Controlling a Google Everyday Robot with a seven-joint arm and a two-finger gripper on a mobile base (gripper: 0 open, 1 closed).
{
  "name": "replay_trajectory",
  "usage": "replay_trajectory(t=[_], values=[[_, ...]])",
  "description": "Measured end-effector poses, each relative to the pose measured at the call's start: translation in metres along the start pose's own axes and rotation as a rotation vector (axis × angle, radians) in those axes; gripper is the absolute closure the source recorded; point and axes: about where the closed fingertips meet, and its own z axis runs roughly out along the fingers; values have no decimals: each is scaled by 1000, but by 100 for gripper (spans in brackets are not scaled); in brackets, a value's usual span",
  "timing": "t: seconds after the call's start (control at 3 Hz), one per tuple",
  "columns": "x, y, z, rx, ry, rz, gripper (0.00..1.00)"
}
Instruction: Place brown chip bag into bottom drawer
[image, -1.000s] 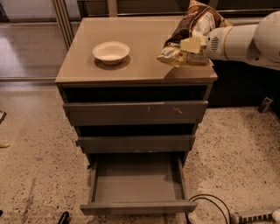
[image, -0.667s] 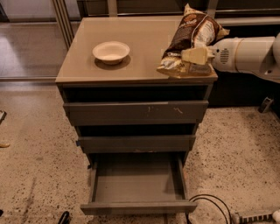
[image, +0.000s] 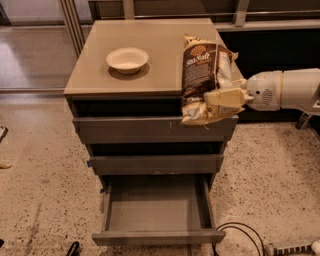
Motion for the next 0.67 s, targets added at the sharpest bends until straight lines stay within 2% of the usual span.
replay_trajectory(t=[0.33, 0.67], values=[[78, 20, 12, -170, 127, 48, 100], [170, 36, 43, -342, 292, 180, 100]])
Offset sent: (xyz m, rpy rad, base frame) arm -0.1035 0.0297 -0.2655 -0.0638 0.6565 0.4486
